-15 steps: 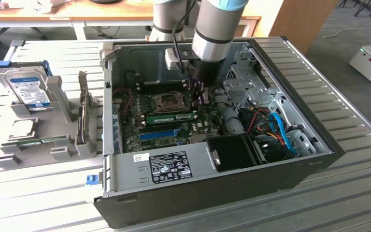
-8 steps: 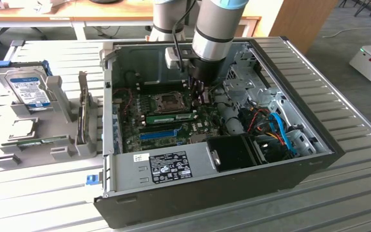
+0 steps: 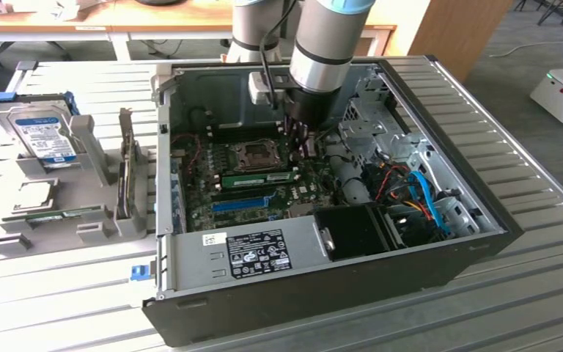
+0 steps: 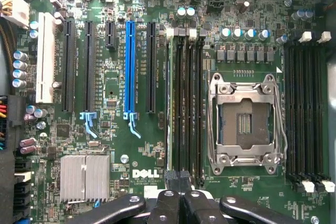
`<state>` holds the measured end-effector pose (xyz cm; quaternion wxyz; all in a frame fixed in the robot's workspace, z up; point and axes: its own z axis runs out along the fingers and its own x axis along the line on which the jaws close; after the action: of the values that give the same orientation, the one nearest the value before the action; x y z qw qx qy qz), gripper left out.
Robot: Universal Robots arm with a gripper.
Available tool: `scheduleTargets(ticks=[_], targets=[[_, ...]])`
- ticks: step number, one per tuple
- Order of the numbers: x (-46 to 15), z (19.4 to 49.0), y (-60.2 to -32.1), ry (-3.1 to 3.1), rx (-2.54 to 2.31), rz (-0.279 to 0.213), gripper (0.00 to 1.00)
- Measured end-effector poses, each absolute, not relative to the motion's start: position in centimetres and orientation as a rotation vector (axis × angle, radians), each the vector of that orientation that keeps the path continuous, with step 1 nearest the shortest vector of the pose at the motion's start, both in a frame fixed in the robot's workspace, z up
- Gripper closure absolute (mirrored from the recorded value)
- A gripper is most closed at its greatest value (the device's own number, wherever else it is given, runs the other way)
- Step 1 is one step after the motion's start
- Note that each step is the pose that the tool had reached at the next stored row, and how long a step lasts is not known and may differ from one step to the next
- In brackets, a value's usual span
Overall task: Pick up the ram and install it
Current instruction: 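Press down the ram until it locks into place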
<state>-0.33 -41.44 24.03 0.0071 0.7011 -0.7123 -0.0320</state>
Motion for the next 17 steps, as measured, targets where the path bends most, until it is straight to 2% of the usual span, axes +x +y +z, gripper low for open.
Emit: scheduleTargets(ticks=[17], targets=[[-2.7, 24.0, -41.4, -2.228, 2.193, -0.1, 0.89]])
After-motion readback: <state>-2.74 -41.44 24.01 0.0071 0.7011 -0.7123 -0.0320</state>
